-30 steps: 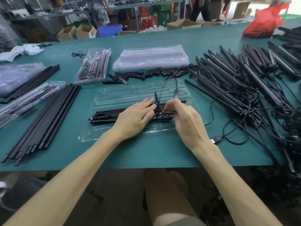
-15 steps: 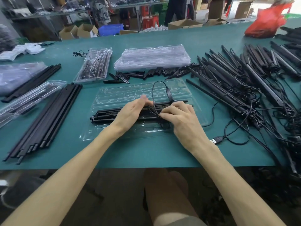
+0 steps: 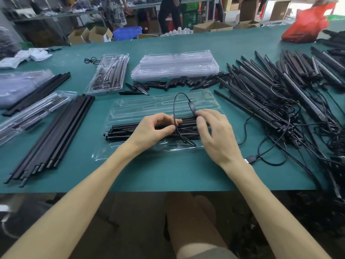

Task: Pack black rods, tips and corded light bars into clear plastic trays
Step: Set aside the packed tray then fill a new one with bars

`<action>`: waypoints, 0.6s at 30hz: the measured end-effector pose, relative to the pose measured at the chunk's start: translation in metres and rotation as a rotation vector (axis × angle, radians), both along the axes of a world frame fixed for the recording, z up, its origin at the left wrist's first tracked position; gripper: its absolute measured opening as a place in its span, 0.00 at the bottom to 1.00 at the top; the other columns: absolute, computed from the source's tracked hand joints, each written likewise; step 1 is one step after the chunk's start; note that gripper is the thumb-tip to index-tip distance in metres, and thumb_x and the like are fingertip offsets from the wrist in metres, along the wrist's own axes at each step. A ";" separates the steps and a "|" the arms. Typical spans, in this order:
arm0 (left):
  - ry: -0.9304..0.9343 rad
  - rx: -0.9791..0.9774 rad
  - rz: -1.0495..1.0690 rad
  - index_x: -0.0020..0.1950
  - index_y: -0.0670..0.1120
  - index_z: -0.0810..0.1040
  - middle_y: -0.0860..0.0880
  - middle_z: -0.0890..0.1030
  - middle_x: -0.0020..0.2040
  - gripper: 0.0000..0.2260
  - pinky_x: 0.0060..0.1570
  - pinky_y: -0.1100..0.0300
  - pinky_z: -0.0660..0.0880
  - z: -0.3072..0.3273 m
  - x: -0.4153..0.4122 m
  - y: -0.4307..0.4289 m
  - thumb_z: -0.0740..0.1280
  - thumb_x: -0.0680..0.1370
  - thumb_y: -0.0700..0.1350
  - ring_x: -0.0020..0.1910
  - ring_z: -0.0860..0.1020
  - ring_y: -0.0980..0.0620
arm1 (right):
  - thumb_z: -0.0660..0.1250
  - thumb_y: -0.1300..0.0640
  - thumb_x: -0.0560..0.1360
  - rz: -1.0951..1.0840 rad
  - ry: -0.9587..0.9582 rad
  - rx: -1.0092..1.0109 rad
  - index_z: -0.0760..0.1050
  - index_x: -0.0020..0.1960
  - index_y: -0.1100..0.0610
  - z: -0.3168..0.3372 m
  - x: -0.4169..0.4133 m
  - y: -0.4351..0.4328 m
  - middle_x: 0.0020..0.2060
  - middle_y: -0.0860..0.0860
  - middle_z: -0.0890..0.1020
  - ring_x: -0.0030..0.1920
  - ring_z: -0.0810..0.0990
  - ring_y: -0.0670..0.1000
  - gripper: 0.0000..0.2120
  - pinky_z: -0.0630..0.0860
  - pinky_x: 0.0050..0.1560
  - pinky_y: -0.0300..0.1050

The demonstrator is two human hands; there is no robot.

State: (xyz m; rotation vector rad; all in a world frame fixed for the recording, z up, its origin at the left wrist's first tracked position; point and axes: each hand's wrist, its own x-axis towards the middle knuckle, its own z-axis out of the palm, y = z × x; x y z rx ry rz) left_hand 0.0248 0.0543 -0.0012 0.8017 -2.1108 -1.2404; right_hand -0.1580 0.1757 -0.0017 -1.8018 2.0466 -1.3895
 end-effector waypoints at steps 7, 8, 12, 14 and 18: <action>0.021 -0.041 -0.068 0.48 0.44 0.78 0.51 0.84 0.59 0.05 0.62 0.70 0.71 0.001 0.001 -0.001 0.70 0.79 0.35 0.65 0.78 0.59 | 0.56 0.54 0.85 -0.108 -0.014 0.127 0.76 0.68 0.50 -0.011 -0.006 -0.007 0.52 0.50 0.83 0.62 0.72 0.52 0.16 0.71 0.57 0.48; 0.021 -0.050 -0.073 0.48 0.44 0.78 0.51 0.84 0.59 0.05 0.62 0.70 0.71 0.001 0.001 -0.001 0.70 0.79 0.35 0.65 0.78 0.59 | 0.57 0.54 0.84 -0.084 -0.030 0.134 0.76 0.69 0.46 -0.010 -0.007 -0.008 0.53 0.49 0.83 0.63 0.71 0.51 0.16 0.71 0.60 0.49; 0.019 -0.066 -0.082 0.48 0.41 0.78 0.50 0.84 0.60 0.04 0.61 0.71 0.71 0.000 0.001 0.000 0.70 0.79 0.34 0.64 0.79 0.59 | 0.61 0.51 0.83 -0.046 0.133 0.187 0.82 0.59 0.42 -0.013 -0.007 -0.010 0.61 0.41 0.80 0.65 0.69 0.50 0.12 0.62 0.64 0.46; 0.013 -0.076 -0.078 0.48 0.41 0.78 0.50 0.84 0.59 0.03 0.61 0.71 0.71 0.000 0.001 0.000 0.70 0.79 0.34 0.64 0.79 0.60 | 0.61 0.51 0.83 -0.061 0.163 0.193 0.82 0.59 0.45 -0.014 -0.006 -0.010 0.63 0.41 0.79 0.66 0.68 0.50 0.12 0.59 0.59 0.43; -0.002 -0.093 -0.067 0.49 0.40 0.78 0.49 0.84 0.60 0.02 0.61 0.72 0.70 0.000 0.002 -0.001 0.70 0.79 0.35 0.64 0.78 0.60 | 0.61 0.54 0.82 -0.063 0.161 0.202 0.79 0.66 0.52 -0.012 -0.007 -0.010 0.67 0.44 0.77 0.68 0.69 0.50 0.15 0.62 0.63 0.45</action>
